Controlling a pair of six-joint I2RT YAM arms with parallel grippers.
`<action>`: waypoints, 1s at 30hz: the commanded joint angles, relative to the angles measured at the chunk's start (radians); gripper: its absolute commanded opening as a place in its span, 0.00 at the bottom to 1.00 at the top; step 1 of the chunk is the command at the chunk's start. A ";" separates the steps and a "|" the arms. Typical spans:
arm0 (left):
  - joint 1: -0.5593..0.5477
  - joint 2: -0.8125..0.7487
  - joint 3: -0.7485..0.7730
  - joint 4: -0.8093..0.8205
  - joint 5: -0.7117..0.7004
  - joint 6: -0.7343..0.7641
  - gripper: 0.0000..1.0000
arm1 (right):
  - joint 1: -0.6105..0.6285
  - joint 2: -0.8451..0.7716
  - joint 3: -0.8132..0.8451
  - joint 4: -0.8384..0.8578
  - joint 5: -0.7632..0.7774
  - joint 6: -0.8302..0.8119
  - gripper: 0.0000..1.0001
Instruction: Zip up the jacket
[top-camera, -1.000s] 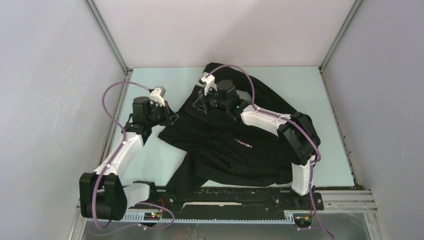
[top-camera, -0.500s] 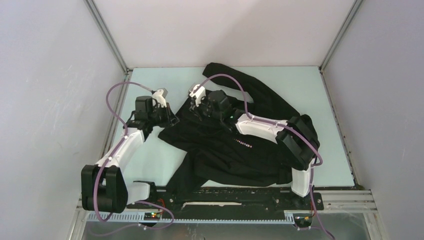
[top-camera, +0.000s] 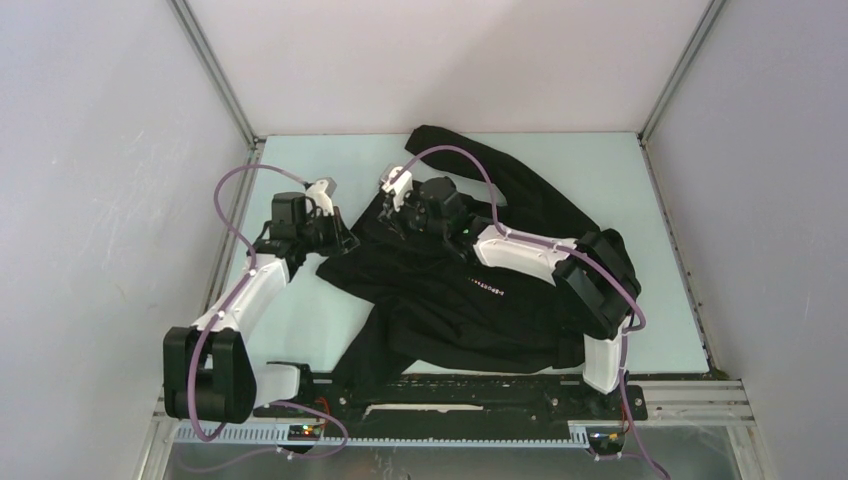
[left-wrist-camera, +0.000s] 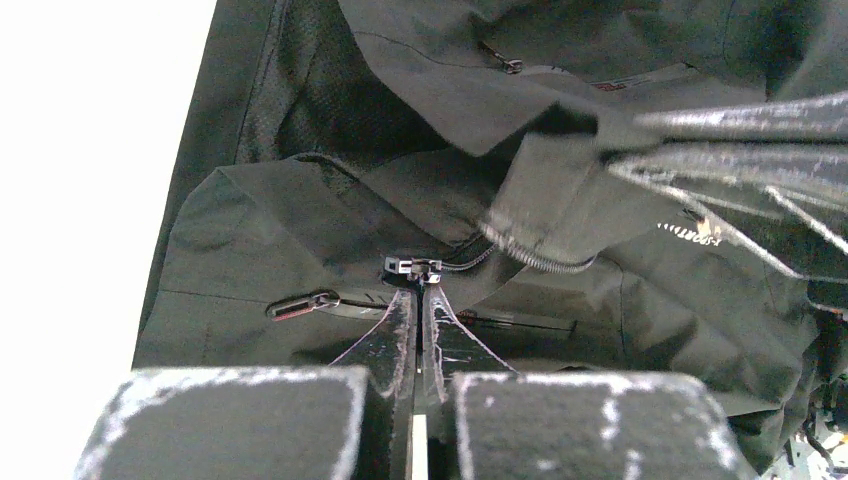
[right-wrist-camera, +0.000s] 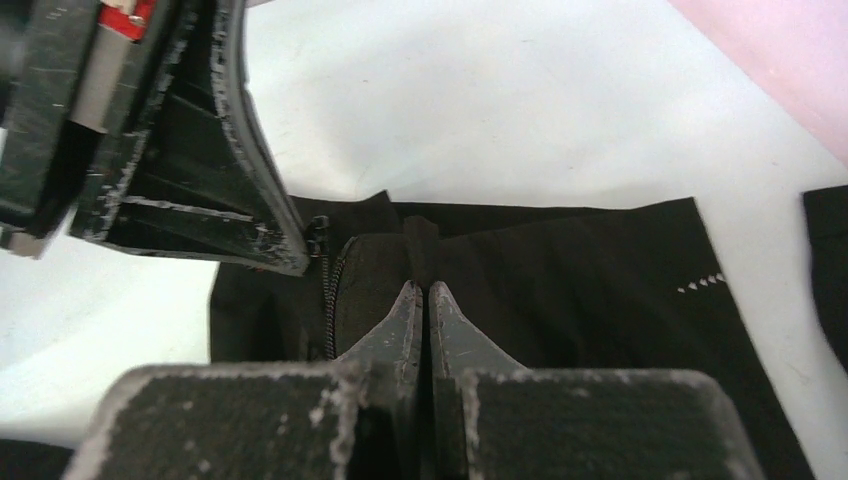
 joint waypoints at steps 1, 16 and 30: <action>0.003 0.004 0.054 0.010 0.042 0.013 0.00 | -0.019 0.001 0.045 0.048 -0.149 0.066 0.01; 0.002 0.000 0.036 0.040 0.084 -0.002 0.00 | -0.096 0.198 0.208 0.056 -0.575 0.358 0.13; 0.003 -0.005 0.030 0.036 0.079 0.001 0.00 | -0.116 0.312 0.281 0.116 -0.658 0.480 0.38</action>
